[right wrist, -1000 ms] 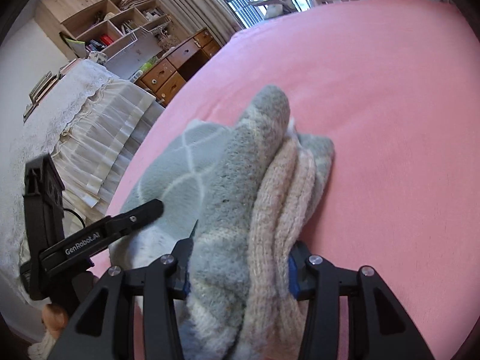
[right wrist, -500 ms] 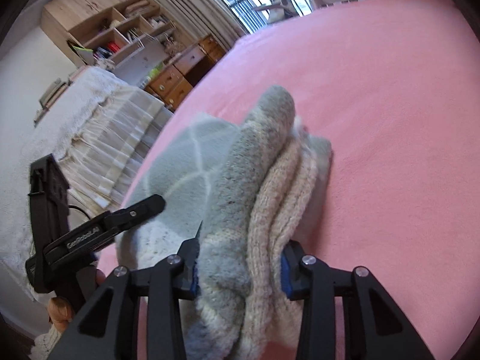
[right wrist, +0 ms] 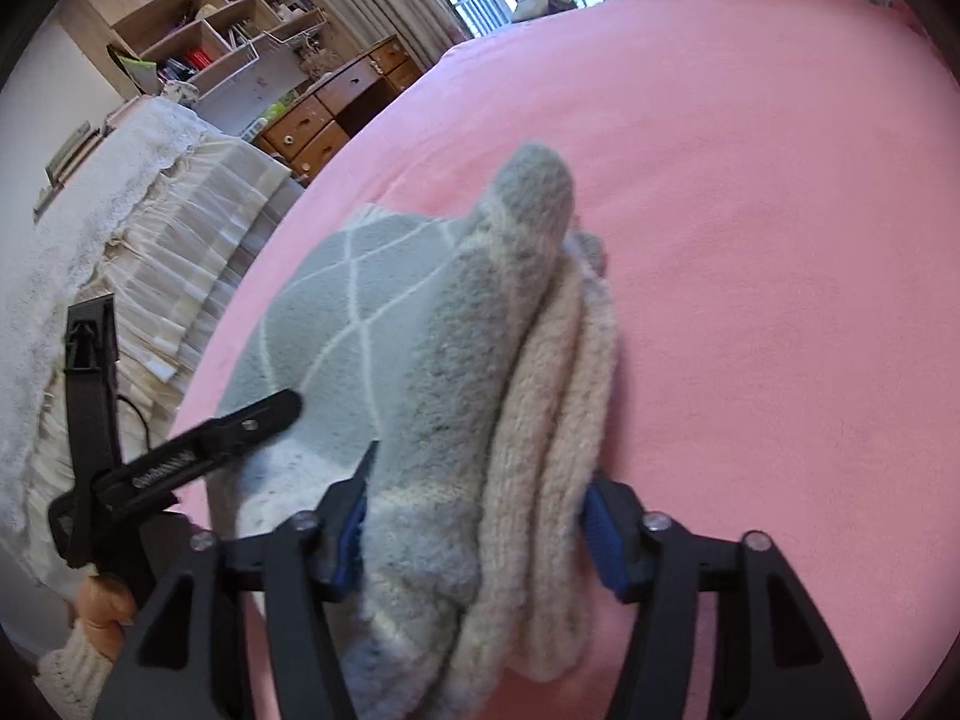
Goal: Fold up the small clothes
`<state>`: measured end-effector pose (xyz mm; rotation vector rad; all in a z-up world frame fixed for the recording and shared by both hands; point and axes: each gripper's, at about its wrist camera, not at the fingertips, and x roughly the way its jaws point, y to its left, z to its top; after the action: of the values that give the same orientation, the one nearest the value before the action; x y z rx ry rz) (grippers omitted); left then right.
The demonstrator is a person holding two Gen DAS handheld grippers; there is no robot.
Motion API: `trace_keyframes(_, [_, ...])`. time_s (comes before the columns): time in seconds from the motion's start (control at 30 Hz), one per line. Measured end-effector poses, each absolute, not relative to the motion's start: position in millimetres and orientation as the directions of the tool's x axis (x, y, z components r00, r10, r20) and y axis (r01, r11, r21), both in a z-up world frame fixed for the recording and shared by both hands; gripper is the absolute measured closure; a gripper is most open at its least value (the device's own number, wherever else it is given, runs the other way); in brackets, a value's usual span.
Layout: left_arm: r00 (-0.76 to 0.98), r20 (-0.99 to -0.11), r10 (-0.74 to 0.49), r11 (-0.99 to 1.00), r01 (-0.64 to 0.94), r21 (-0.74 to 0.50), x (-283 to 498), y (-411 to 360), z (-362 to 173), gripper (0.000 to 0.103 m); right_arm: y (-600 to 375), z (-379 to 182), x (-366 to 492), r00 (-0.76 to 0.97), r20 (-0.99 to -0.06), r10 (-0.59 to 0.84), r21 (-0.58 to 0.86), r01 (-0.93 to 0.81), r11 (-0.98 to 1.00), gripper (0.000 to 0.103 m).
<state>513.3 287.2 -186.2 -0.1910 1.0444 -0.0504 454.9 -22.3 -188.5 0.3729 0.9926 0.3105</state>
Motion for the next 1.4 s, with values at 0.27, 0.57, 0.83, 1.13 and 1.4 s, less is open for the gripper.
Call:
trace_keyframes(0.27, [0.599, -0.8, 0.04, 0.997, 0.034, 0.075, 463.0, 258.5, -157.5, 0.002, -17.0, -156.3, 402.9, 0.62, -0.746, 0.245, 0.182, -0.164, 0.97, 0.04])
trace_keyframes(0.57, [0.506, -0.862, 0.025, 1.0, -0.029, 0.012, 441.1, 247.4, -166.7, 0.002, -28.8, -145.7, 388.2, 0.579, -0.79, 0.201, 0.158, -0.124, 0.98, 0.04])
trace_keyframes(0.83, [0.584, -0.81, -0.061, 0.991, 0.134, 0.023, 328.9, 200.4, -75.4, 0.002, -61.9, -53.6, 277.8, 0.655, -0.737, 0.167, 0.09, -0.15, 0.985, 0.04])
trace_keyframes(1.13, [0.607, -0.775, -0.173, 0.98, 0.185, -0.074, 226.8, 169.1, 1.3, 0.002, -116.1, 0.4, 168.3, 0.68, -0.732, 0.044, 0.054, -0.007, 0.999, 0.04])
trace_keyframes(1.4, [0.617, -0.764, -0.191, 0.978, 0.19, -0.09, 145.9, 131.1, 23.6, 0.001, -133.7, 30.7, 85.0, 0.719, -0.691, -0.077, 0.023, 0.128, 0.991, 0.018])
